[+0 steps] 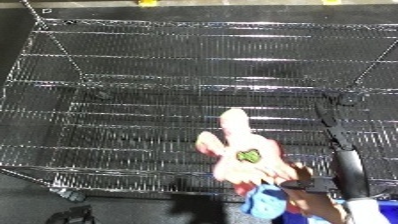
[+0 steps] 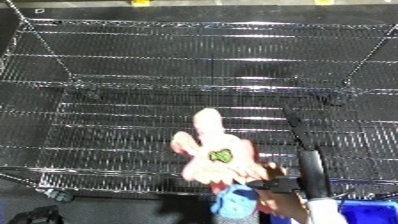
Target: Pick up the object and place it into the box
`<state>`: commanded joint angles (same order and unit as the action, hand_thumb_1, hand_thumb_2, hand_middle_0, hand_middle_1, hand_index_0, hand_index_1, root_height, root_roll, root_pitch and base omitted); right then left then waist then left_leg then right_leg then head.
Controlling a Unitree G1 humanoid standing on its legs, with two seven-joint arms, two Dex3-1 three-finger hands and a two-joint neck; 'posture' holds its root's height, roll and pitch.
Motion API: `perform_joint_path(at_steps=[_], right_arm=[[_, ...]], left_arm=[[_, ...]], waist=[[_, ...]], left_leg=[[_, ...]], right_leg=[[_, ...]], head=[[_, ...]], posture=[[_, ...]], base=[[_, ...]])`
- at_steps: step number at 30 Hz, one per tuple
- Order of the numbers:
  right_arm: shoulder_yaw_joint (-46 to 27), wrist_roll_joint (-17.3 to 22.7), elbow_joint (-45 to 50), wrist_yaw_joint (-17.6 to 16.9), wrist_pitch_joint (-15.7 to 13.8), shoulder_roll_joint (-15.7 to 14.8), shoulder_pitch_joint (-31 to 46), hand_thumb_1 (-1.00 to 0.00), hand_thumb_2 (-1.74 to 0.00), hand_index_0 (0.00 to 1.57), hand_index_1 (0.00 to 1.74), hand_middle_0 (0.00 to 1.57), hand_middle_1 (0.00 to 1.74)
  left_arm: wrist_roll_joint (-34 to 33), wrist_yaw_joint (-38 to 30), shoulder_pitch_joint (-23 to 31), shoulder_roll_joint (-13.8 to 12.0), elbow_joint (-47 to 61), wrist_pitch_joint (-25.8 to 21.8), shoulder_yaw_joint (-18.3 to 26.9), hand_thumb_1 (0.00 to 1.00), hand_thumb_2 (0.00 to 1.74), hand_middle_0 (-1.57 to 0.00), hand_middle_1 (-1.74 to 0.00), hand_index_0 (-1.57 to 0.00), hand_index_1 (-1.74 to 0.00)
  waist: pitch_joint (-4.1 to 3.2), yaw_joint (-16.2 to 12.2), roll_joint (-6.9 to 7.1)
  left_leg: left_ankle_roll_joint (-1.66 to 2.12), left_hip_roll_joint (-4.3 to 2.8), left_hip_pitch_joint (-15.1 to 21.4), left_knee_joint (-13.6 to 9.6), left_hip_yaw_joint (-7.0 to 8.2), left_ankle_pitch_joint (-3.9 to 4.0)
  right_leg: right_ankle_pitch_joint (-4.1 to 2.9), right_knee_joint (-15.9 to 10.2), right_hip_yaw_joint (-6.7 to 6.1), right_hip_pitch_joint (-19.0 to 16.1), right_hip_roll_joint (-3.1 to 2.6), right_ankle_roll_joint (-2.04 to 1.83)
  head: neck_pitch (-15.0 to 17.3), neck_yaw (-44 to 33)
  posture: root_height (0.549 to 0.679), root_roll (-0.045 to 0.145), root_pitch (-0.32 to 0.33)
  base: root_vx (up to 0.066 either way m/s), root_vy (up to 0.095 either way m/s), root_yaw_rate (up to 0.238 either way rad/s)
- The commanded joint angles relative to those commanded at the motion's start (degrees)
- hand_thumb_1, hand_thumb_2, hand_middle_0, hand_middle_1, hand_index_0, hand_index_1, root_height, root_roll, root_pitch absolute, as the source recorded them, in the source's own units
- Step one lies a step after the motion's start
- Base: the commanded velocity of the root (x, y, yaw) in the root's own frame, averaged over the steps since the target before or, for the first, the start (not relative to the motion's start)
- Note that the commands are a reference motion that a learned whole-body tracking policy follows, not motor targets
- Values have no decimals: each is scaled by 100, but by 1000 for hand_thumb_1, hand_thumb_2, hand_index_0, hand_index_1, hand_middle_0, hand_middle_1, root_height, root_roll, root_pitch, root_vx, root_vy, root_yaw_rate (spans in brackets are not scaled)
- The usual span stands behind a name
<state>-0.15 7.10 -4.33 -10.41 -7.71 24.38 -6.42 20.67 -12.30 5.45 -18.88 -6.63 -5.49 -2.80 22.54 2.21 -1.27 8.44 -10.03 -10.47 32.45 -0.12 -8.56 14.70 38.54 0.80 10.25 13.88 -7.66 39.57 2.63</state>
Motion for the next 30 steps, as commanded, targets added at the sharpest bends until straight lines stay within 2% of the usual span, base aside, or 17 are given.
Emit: perform_joint_path(at_steps=[8,14,21,23,30], right_arm=[[69,-131,26,62,24,105,-33,0,0,0,0,0,0],[138,-192,-10,125,88,287,-149,0,0,0,0,0,0],[504,-357,-218,282,205,788,-669,0,0,0,0,0,0],[688,-420,-348,341,238,936,-881,0,0,0,0,0,0],[1373,-681,-982,491,350,1142,-1544,0,0,0,0,0,0]], left_arm=[[-42,55,4,2,30,-4,4,1000,1740,-1570,-1740,-1570,-1740],[22,88,47,-5,65,4,4,1000,1740,-1570,-1740,-1570,-1740],[83,169,107,-78,33,16,-114,1000,1740,-1570,-1740,-1570,-1740],[103,192,112,-100,19,3,-160,1000,1740,-1570,-1740,-1570,-1740],[103,221,52,-162,-82,-38,-308,1000,1740,-1570,-1740,-1570,-1740]], waist=[[6,20,14],[16,59,25],[21,169,37],[31,199,34],[49,350,17]], left_leg=[[-11,5,26,-48,-3,9],[-8,0,38,-65,-13,15],[-2,13,34,-75,-41,19],[2,17,29,-85,-49,27],[13,29,15,-92,-74,35]], right_leg=[[11,-1,-6,12,-15,-4],[13,-9,-3,16,-3,-5],[2,-5,9,28,13,-12],[-5,-4,12,30,17,-14],[-30,-32,34,24,22,-25]], head=[[137,136],[250,201],[549,276],[745,304],[917,334]], posture=[[643,48,-175],[642,48,-174],[642,47,-172],[642,47,-171],[643,46,-168]], base=[[13,0,-7],[17,-5,10],[21,-4,29],[12,1,32],[8,0,16]])
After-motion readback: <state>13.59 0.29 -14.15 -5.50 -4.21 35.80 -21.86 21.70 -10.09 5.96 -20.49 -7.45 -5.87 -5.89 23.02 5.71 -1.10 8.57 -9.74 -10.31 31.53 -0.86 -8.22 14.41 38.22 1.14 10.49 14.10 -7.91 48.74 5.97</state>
